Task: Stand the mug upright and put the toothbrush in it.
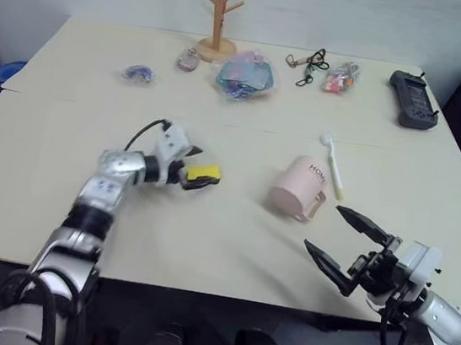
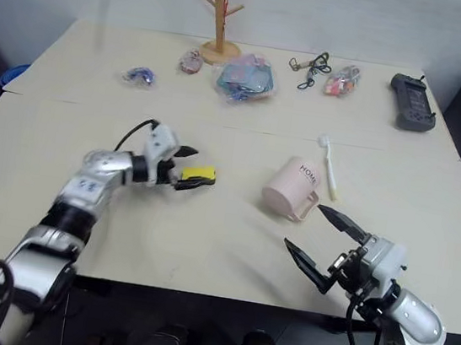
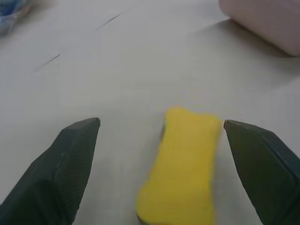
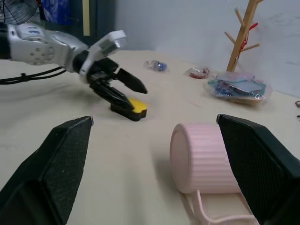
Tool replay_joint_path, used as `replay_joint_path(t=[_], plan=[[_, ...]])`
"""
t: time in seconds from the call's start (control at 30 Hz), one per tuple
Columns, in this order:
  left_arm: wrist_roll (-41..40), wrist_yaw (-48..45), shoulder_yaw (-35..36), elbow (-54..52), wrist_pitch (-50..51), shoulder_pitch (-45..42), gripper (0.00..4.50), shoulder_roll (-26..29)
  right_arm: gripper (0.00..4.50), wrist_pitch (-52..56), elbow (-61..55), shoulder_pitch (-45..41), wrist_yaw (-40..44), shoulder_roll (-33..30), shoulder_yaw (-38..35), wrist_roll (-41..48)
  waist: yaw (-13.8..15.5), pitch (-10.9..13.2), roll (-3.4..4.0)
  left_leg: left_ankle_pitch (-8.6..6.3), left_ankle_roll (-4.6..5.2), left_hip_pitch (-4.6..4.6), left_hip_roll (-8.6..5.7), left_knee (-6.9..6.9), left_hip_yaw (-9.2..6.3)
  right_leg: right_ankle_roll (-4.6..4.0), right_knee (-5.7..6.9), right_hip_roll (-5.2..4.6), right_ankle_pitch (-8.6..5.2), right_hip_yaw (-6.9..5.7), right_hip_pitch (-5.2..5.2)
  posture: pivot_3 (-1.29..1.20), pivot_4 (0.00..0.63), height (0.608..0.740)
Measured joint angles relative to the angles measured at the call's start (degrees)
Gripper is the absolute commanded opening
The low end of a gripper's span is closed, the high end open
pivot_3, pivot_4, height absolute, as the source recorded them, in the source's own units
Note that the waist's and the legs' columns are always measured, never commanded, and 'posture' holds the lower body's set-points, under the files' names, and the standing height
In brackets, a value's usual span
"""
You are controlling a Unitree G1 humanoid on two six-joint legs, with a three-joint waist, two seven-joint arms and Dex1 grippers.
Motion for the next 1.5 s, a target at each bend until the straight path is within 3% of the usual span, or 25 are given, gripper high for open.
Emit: replay_joint_path(t=[0.2, 0.3, 0.37, 0.6, 0.77, 0.93, 1.1, 1.23, 1.43, 1.5], plan=[[0.5, -5.4, -0.8, 8.7, -2.2, -3.3, 2.12, -1.1, 4.5, 0.3, -2.1, 2.7, -2.5, 0.3, -0.1, -0.1, -0.1, 0.0, 0.0, 0.04, 0.01, 0.11, 0.02, 0.07, 0.02, 0.01, 0.2, -0.01, 0.0, 0.07, 0.01, 0.0, 0.15, 0.74], [0.2, -7.0, 0.1, 9.5, -1.4, -1.8, 1.15, 0.9, 4.5, 0.4, -2.4, 3.2, -3.1, 0.3, -0.1, -0.1, -0.2, 0.0, -0.01, 0.05, 0.01, 0.13, 0.06, 0.05, 0.01, 0.0, 0.27, 0.01, 0.0, 0.13, -0.02, 0.0, 0.15, 0.74], [0.0, -7.0, 1.4, 9.2, -1.4, -1.2, 0.73, 2.6, 4.5, 0.6, -2.4, 2.4, -3.1, 0.3, 0.0, 0.0, -0.2, 0.0, 0.0, 0.05, 0.0, 0.14, 0.05, 0.03, 0.02, 0.0, 0.26, -0.01, 0.0, 0.15, -0.04, 0.0, 0.15, 0.74], [-8.0, 0.9, 17.1, -0.5, 1.0, 10.6, 0.73, 9.9, 4.5, 4.1, -2.3, -8.4, -2.4, 0.1, 5.4, 0.2, -0.7, 0.0, -0.05, 0.09, -0.12, -0.27, 0.06, 0.02, -0.01, 0.0, 0.6, -0.03, 0.0, 0.29, -0.82, 0.0, 0.15, 0.74], [-12.1, 8.9, 30.6, -14.7, 8.7, 26.9, 0.73, 18.2, 4.5, 6.9, -2.4, -15.2, -0.3, 0.2, 10.9, 0.5, -1.4, 0.0, -0.04, 0.06, -0.19, -0.31, 0.08, -0.07, -0.14, -0.02, 0.54, -0.15, -0.01, 0.33, -0.91, 0.0, 0.15, 0.74], [-11.9, 17.0, 40.7, -19.9, 13.5, 42.0, 0.73, 20.9, 4.5, 9.1, -2.0, -19.7, 1.4, 1.3, 14.7, 1.2, -0.9, 0.0, -0.07, 0.05, -0.17, -0.3, 0.05, -0.05, -0.21, -0.04, 0.53, -0.2, -0.02, 0.28, -0.84, 0.0, 0.15, 0.74], [-13.3, 22.7, 47.0, -23.4, 15.3, 46.8, 2.25, 19.3, 4.5, 9.2, -0.8, -20.1, 2.0, 1.4, 14.3, 1.2, 1.3, -0.1, -0.23, 0.04, -0.15, -0.3, 0.01, 0.05, -0.27, -0.11, 0.46, -0.24, 0.01, 0.27, -0.75, 0.0, 0.15, 0.74], [-15.9, 21.0, 48.3, -27.1, 14.7, 47.0, 3.46, 19.1, 4.5, 9.4, -0.3, -17.9, 2.2, -0.8, 11.3, 1.3, 1.7, -0.1, -0.27, 0.04, -0.15, -0.31, -0.01, 0.05, -0.28, -0.13, 0.43, -0.27, 0.03, 0.24, -0.71, 0.0, 0.15, 0.74], [-18.6, 10.3, 46.2, -32.5, 10.2, 45.8, 3.46, 23.1, 4.5, 9.6, -0.3, -8.1, 3.6, -6.1, 1.9, 2.7, 1.3, -0.1, -0.29, 0.03, -0.16, -0.3, 0.06, -0.12, -0.22, -0.15, 0.35, -0.22, 0.02, 0.25, -0.77, 0.0, 0.15, 0.74], [-19.7, 4.1, 42.9, -37.3, 8.5, 47.2, 4.02, 24.1, 4.5, 10.8, 0.2, -2.2, 4.4, -8.0, -2.8, 3.9, 1.3, -0.1, -0.17, 0.01, -0.12, -0.3, 0.03, -0.12, -0.12, -0.16, 0.26, -0.26, 0.02, 0.31, -0.71, 0.0, 0.15, 0.74]])
